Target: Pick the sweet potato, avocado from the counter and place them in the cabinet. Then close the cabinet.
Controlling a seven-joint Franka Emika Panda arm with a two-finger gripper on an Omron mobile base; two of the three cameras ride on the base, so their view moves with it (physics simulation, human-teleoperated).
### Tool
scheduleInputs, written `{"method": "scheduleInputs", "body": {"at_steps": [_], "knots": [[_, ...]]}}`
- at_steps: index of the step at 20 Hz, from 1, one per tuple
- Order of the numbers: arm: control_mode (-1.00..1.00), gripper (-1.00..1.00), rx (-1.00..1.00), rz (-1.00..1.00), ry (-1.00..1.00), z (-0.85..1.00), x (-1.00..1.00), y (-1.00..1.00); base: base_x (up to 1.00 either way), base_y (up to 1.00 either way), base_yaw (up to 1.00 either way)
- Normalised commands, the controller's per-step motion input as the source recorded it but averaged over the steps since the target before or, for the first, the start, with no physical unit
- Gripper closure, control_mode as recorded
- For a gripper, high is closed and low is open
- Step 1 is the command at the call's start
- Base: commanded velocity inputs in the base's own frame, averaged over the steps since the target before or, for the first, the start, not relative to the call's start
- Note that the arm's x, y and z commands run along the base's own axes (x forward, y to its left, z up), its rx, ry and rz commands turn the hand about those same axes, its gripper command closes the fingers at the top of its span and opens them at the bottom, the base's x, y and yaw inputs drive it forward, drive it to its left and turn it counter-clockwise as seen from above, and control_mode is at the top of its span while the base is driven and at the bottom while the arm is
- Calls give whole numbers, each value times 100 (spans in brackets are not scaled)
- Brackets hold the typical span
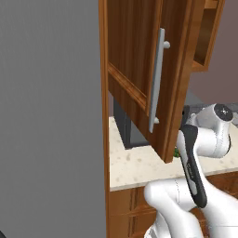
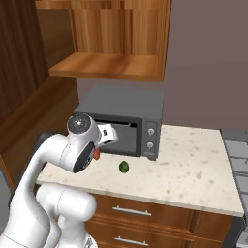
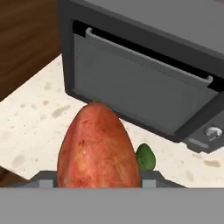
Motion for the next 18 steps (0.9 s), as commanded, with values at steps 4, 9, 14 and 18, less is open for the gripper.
{"method": "scheduleInputs", "body": {"at_steps": [4, 9, 14, 18], "knots": [[-100, 100, 12, -1, -8, 100, 0, 0, 0, 0, 0], [-100, 100, 16, -7, 0, 100, 4, 0, 0, 0, 0], [-100, 100, 13, -10, -7, 92, 32, 0, 0, 0, 0], [-100, 100, 14, -14, -13, 57, 60, 0, 0, 0, 0]]}}
